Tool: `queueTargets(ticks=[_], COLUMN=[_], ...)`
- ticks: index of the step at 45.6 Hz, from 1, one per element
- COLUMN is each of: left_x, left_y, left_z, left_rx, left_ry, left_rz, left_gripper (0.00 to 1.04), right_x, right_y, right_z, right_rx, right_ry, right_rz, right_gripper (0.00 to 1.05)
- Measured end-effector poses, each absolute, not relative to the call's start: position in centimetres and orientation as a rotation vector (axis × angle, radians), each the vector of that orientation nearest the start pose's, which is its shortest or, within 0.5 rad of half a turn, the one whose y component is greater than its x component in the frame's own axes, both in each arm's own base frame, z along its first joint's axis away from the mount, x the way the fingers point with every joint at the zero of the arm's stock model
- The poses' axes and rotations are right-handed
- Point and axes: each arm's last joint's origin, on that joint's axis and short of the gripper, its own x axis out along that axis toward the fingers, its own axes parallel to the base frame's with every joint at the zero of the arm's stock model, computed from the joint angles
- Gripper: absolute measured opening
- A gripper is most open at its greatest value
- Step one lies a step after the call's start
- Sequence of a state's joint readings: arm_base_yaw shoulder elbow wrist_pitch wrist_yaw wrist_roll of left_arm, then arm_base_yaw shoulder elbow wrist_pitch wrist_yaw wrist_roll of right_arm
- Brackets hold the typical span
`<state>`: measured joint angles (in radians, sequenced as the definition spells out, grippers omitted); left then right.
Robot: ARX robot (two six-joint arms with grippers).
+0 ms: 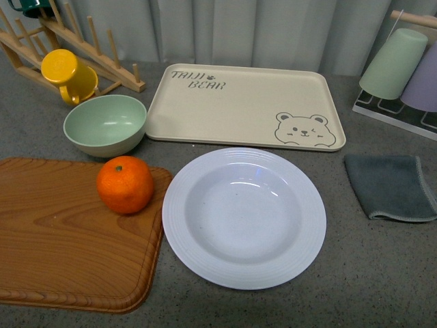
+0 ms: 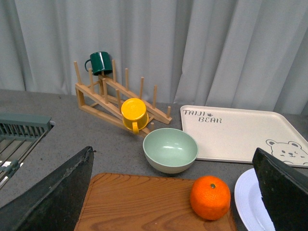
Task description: Place orange and plate with both arms
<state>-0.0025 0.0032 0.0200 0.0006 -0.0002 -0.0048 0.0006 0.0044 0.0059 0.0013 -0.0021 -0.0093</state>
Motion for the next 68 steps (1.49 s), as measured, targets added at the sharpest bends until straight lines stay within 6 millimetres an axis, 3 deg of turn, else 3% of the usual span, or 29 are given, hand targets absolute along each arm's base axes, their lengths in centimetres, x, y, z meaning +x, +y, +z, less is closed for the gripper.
queueTargets(ticks=[17,20,22,25,33,39,46,55,68], left_x=[9.7,9.9,10.6,11.8,17.3,21.8,25.4,28.7,30.6], left_y=[0.0,-0.1,0.2,0.5,0.0,-0.8,-1.8,-3.4,-5.1], left_z=[17.0,16.7,16.0,15.5,16.7,15.2,13.4,12.2,11.4], left_rx=[-0.005,-0.044,-0.063,-0.091,-0.127,-0.105,-0.069,-0.056,-0.043], left_ry=[-0.017,0.100,0.232,0.290,0.342,0.500,0.659,0.744,0.772], left_rz=[-0.002,0.141,0.297,0.360,0.285,0.202,0.132,0.045,-0.024], left_gripper=[0.98,0.98,0.98,0.98,0.98,0.98,0.98,0.98,0.98], right_x=[9.8,9.8,9.8,9.8,9.8,9.8,9.8,9.8,9.8], right_y=[0.0,0.0,0.0,0.0,0.0,0.0,0.0,0.0,0.0], right_z=[16.5,16.5,16.5,16.5,16.5,16.5,16.5,16.5,16.5], right_rx=[-0.009,-0.010,-0.009,-0.009,-0.009,-0.010,-0.009,-0.009,-0.009], right_ry=[-0.003,-0.003,-0.003,-0.002,-0.003,-0.003,-0.002,-0.002,-0.003], right_rz=[0.003,0.003,0.001,0.002,0.002,0.002,0.002,0.002,0.002], right_gripper=[0.96,0.96,0.96,0.96,0.96,0.96,0.96,0.96,0.96])
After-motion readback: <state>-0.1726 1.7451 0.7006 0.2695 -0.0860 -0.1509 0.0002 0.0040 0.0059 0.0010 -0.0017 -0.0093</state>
